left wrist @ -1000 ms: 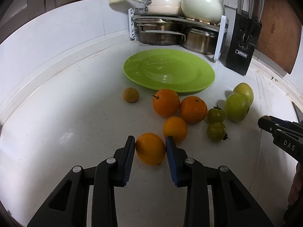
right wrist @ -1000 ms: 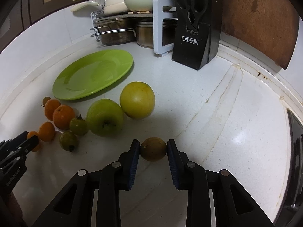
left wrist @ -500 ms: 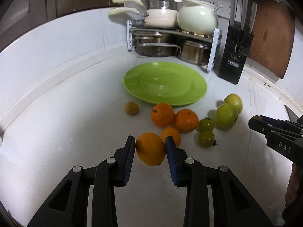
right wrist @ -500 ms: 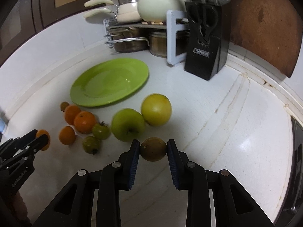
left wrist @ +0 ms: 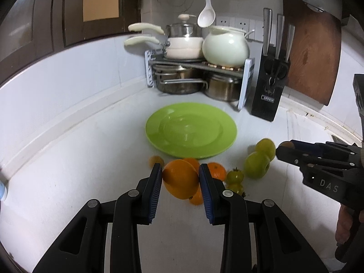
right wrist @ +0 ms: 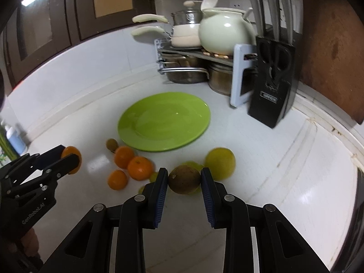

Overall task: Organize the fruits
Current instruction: 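Carry the orange in the left tool over the green plate while the right tool carries the kiwi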

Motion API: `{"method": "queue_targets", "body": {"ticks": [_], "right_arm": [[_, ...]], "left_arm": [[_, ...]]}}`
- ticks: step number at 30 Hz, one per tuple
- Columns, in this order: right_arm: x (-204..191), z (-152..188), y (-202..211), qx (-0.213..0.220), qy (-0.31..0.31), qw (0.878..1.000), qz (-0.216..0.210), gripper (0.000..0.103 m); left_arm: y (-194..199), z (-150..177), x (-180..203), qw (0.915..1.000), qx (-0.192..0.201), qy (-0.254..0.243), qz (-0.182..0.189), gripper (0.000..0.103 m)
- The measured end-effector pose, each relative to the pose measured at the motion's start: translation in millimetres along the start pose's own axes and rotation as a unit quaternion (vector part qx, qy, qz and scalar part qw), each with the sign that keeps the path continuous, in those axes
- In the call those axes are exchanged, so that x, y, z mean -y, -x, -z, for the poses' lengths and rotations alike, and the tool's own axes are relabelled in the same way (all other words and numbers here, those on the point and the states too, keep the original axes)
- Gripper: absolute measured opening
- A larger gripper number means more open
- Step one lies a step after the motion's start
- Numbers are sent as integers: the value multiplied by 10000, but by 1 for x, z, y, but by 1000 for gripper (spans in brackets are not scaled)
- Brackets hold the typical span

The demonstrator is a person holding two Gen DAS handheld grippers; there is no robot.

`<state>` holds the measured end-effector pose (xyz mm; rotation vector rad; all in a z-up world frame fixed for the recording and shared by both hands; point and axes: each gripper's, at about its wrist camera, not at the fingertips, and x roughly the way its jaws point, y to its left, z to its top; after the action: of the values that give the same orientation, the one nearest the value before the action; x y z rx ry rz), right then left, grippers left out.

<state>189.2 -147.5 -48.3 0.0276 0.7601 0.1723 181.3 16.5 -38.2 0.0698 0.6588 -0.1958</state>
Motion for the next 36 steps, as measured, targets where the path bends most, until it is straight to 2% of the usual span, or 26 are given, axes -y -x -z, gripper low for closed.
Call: {"method": "queue_targets", "body": {"ticks": [13,21,27,36], "right_arm": [[-8,-37,-15,191,204,9989,-373,31],[-7,-66,-45,82,327,9976,-603,31],[-6,-84,-73,-118,300,9969,-716,31],[-7,-98,-114,-588,487,9942,-751,31]], "left_arm": [[-17,-30,-3,9997,213,-110,56,33],[-40,-55,-8,9996,255,-127,69,33],[-66,-72,-13,9996,108,-191,202,33],[-123,-83,-23,9979,-511,-83,395,33]]}}
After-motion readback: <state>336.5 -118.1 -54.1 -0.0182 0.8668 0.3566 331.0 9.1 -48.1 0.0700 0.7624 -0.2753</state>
